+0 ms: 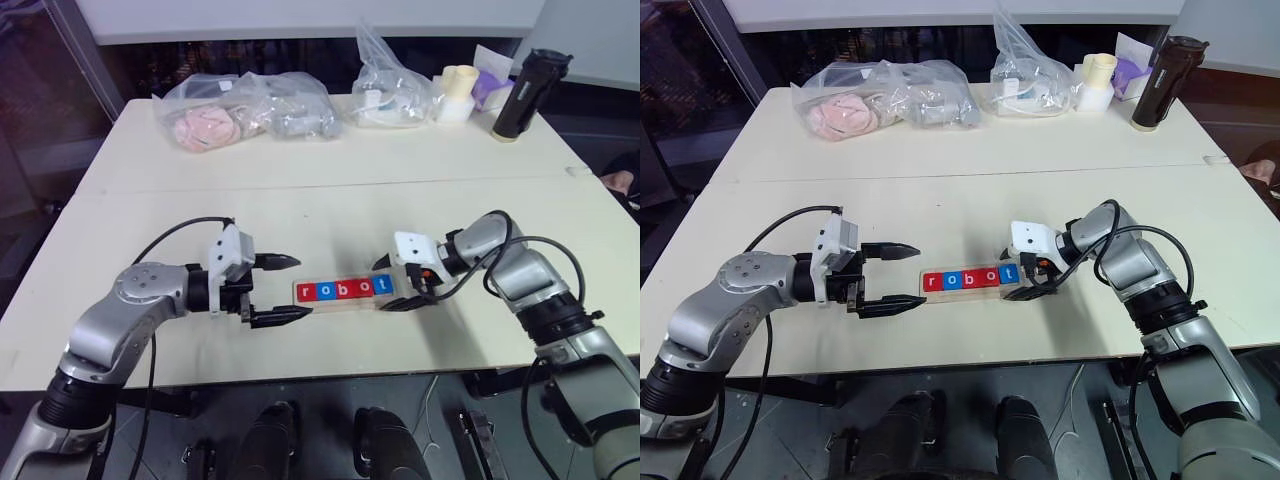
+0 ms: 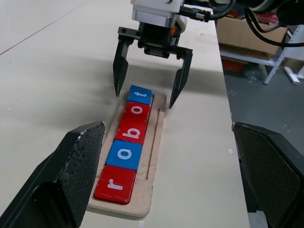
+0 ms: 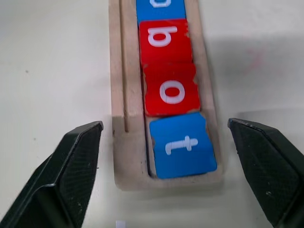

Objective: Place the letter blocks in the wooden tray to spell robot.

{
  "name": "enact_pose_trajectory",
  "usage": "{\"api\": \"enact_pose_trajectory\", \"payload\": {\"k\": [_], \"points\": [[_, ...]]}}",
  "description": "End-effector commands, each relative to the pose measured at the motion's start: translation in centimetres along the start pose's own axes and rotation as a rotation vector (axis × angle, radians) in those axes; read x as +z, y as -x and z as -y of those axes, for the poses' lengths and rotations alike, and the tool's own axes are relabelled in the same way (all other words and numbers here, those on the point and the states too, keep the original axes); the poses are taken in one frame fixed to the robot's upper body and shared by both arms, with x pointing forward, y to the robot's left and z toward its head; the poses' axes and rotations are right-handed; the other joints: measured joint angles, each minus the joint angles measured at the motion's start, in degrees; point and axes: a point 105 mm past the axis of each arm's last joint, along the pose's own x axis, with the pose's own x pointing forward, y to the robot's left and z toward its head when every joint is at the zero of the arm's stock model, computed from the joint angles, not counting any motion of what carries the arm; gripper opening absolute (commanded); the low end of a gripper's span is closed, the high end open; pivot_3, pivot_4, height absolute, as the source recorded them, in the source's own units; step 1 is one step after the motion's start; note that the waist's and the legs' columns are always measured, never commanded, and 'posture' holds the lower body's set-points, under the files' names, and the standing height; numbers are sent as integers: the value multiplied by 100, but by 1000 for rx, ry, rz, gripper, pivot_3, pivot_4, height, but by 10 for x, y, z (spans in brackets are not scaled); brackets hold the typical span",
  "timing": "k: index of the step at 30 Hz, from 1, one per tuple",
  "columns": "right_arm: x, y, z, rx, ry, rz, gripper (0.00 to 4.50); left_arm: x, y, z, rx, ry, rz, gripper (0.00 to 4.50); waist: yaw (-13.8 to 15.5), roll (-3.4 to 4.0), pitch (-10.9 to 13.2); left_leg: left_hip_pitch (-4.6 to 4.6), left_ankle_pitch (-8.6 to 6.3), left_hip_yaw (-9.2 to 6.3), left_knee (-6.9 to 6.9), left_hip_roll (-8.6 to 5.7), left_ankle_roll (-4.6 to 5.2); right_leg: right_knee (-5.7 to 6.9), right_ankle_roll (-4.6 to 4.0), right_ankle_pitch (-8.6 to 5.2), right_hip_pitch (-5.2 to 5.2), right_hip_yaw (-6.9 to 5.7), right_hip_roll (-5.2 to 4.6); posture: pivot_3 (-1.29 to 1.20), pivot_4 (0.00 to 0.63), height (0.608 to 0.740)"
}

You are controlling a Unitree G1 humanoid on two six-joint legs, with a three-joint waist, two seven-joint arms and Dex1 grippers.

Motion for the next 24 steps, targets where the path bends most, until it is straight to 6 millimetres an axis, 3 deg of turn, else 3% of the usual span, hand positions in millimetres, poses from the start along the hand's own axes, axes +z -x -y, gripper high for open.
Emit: {"api": "enact_pose_trajectory", "payload": {"k": [1,6,9,12,24], "points": [[17,17,11,-64,46,39,4462,8,0,2,-11,-32,20,4500,5,0,0,0,0,0,0,0,0,0,0,0,0,0,0,0,150,725],[16,34,29,-182,22,56,4462,8,-1,2,-15,-34,19,4500,2,0,0,0,0,1,0,0,-1,0,0,0,0,0,-1,0,150,725],[8,46,51,-313,5,32,4462,8,-1,2,-18,-32,20,4500,-3,0,0,0,1,1,0,0,-2,2,0,0,-1,0,-1,0,150,725],[0,48,58,-367,1,15,4462,8,-2,2,-21,-33,21,4500,-1,0,0,0,2,2,-3,0,-3,1,-1,0,-2,0,0,0,150,725],[-8,29,44,-319,6,22,4462,9,-1,2,-23,-34,19,4500,-6,0,0,1,2,8,0,0,-2,7,-1,0,-3,4,2,0,150,725]]}}
